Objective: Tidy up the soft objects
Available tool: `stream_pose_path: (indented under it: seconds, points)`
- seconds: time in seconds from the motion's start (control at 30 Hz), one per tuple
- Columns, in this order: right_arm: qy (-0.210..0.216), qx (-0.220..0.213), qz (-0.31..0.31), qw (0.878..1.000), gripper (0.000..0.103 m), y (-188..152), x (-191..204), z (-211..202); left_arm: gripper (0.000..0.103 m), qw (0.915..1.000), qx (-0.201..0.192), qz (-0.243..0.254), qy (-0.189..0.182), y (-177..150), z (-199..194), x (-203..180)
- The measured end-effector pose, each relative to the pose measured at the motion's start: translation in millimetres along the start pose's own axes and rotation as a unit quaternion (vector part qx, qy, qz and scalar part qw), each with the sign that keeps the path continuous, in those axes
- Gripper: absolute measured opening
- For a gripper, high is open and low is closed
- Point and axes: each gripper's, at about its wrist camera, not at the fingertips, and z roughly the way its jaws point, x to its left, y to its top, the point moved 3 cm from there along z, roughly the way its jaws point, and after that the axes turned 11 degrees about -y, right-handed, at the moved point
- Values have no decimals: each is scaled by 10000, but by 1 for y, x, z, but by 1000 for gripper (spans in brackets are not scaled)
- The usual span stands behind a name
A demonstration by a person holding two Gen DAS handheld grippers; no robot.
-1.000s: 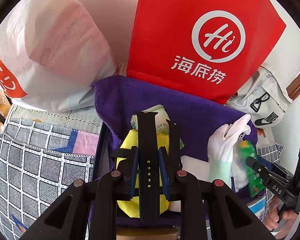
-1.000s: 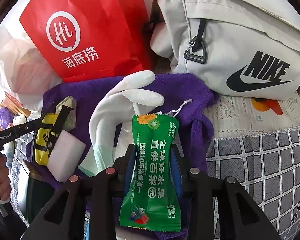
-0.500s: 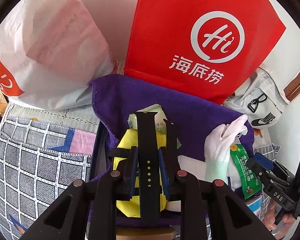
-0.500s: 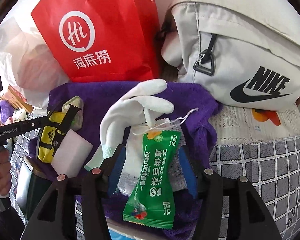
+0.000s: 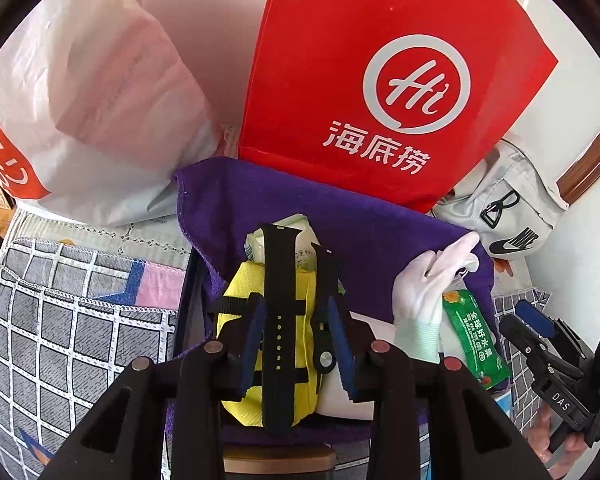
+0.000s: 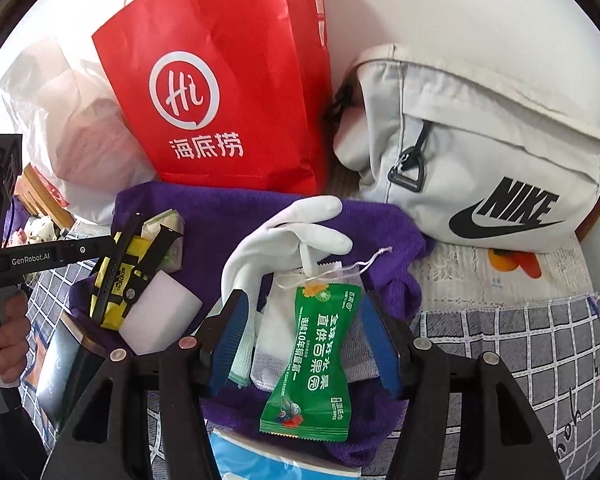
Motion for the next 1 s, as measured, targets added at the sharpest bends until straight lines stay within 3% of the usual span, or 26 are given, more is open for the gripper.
stream_pose_path:
  seconds: [0.17, 0.23, 0.33, 0.47, 0.8, 1.0]
  points:
    - [-89, -44, 16, 9999, 58, 0, 2, -11, 33, 9998, -40, 164, -40, -2, -11, -17]
    - [-57, -101, 65, 9999, 59, -1, 2, -18, 42, 9993, -139, 345, -55, -2, -20, -27]
    - [-68, -183, 177, 9997, 72, -3, 3, -32, 45, 9980, -291, 557, -64, -4, -35, -42]
    - [-340, -244, 102, 9991, 74, -11, 5, -56, 60, 9965, -434, 713, -83, -13, -53, -57]
    - [-301, -335, 331, 9984, 80, -47, 8, -121, 77, 9950, -387, 909, -139, -76, -102, -86]
    - [-392, -392, 296, 9980, 93, -80, 17, -160, 86, 9939, -557, 946, 35, -114, -142, -94]
